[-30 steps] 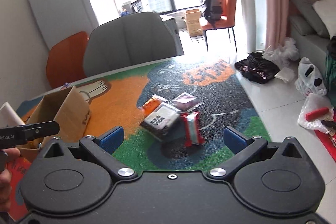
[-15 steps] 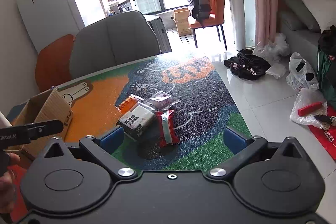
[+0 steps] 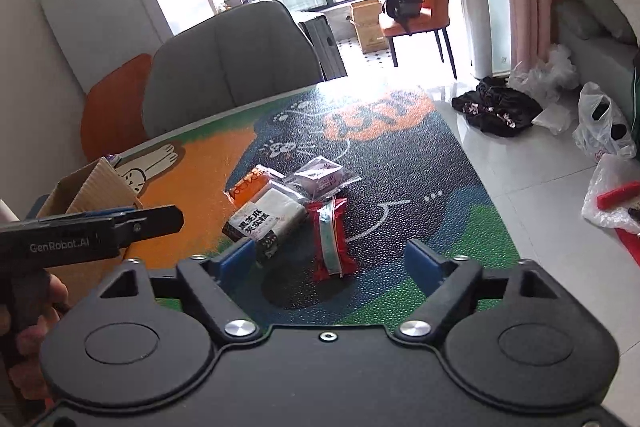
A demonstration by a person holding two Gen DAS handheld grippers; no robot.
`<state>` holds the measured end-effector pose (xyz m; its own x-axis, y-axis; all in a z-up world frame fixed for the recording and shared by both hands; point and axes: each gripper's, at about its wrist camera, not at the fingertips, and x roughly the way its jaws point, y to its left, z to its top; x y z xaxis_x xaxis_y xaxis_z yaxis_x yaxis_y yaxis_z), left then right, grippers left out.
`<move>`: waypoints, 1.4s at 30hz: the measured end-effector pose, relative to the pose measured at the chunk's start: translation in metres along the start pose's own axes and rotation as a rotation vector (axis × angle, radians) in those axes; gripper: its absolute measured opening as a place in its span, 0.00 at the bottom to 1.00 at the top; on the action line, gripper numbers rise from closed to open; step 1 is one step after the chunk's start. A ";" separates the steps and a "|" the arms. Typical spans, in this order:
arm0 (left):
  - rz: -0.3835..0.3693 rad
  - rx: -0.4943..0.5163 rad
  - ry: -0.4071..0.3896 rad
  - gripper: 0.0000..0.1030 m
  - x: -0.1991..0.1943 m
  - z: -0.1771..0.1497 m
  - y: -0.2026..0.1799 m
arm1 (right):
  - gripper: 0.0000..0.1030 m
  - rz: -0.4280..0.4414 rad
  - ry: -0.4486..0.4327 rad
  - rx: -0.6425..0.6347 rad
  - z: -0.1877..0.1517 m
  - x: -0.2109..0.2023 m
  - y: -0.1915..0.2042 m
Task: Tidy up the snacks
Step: 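Grasp the white sesame pack with the left gripper while the right grasps the red pack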
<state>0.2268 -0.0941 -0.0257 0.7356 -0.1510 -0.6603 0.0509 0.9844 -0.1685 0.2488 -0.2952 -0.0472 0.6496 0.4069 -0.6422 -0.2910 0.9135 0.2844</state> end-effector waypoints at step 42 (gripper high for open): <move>0.007 0.117 0.158 0.45 0.073 -0.013 -0.026 | 0.43 -0.070 0.077 0.005 -0.001 0.045 -0.013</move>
<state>0.2703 -0.1320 -0.0795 0.6218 -0.1471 -0.7692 0.1307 0.9879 -0.0833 0.2812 -0.2884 -0.0807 0.6123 0.3408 -0.7134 -0.2429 0.9398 0.2404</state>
